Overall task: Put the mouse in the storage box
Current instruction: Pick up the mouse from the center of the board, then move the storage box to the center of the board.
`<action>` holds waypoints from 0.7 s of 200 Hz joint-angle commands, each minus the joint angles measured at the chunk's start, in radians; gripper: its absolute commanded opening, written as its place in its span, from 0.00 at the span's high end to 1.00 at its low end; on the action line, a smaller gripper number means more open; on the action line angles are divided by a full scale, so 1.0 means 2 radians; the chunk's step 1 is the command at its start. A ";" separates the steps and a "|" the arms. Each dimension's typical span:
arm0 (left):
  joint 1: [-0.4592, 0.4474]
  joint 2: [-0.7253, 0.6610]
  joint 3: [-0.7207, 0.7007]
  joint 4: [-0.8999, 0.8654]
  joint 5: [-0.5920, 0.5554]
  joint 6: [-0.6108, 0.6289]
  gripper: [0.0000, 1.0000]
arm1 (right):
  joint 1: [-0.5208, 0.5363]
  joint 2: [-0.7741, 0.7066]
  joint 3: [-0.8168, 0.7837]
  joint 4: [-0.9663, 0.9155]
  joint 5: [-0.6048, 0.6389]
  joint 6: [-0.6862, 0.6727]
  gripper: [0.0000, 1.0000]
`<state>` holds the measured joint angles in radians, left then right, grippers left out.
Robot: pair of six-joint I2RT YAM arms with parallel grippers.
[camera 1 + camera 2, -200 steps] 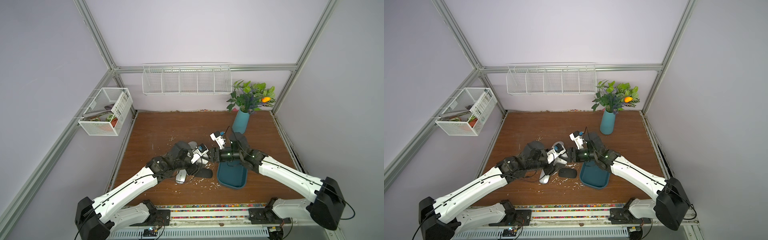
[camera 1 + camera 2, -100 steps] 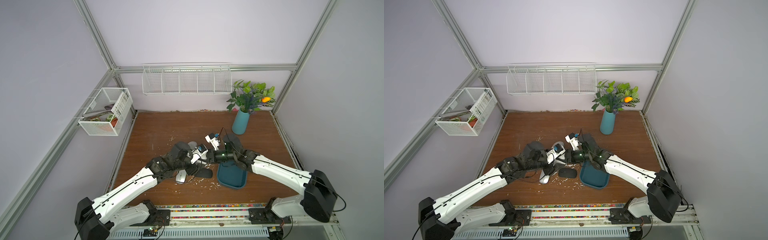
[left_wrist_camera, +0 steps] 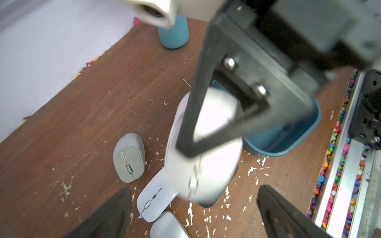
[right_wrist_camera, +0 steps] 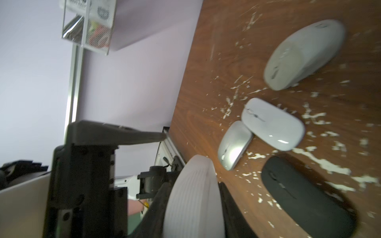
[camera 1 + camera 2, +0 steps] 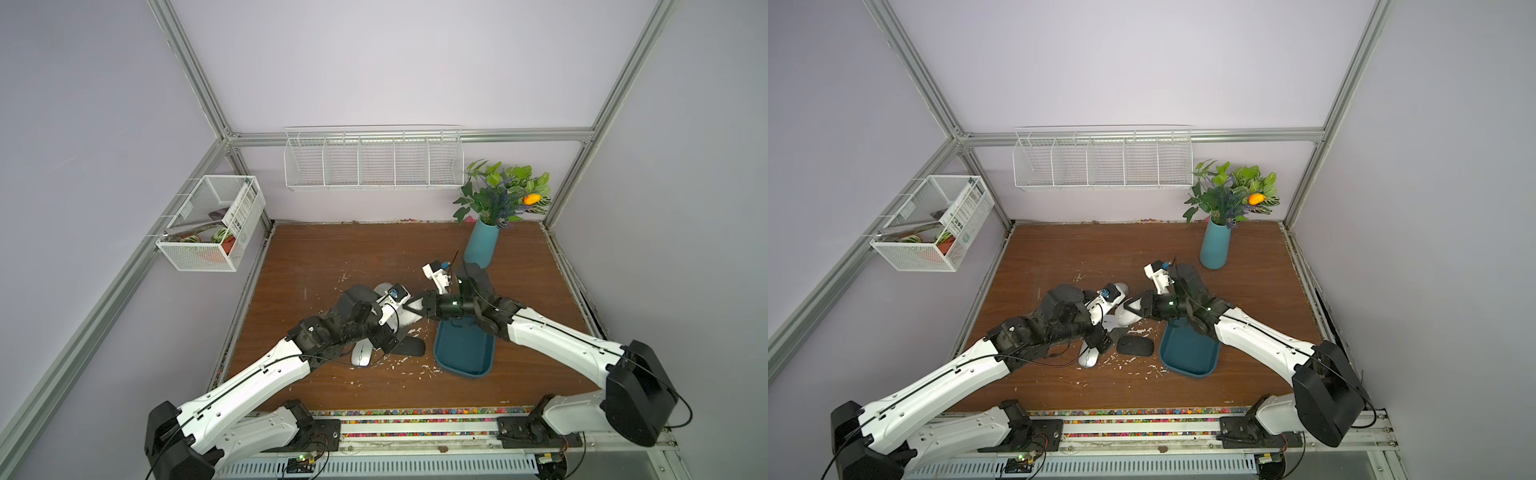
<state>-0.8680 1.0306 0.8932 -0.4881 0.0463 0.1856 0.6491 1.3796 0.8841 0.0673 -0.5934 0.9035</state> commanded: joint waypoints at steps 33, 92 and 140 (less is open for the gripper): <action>-0.001 -0.051 -0.002 -0.043 -0.065 -0.069 0.01 | -0.156 -0.055 -0.079 -0.015 0.004 -0.025 0.79; -0.001 -0.093 -0.031 -0.062 -0.091 -0.112 0.00 | -0.231 -0.072 -0.111 -0.104 0.078 -0.107 0.79; -0.001 -0.100 -0.044 -0.049 -0.113 -0.112 0.00 | -0.235 -0.029 -0.083 -0.163 0.121 -0.153 0.79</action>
<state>-0.8680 0.8375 0.8143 -0.5961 -0.1452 -0.0231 0.1871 1.2755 0.6804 -0.1627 -0.4225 0.6861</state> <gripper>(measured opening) 0.998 0.345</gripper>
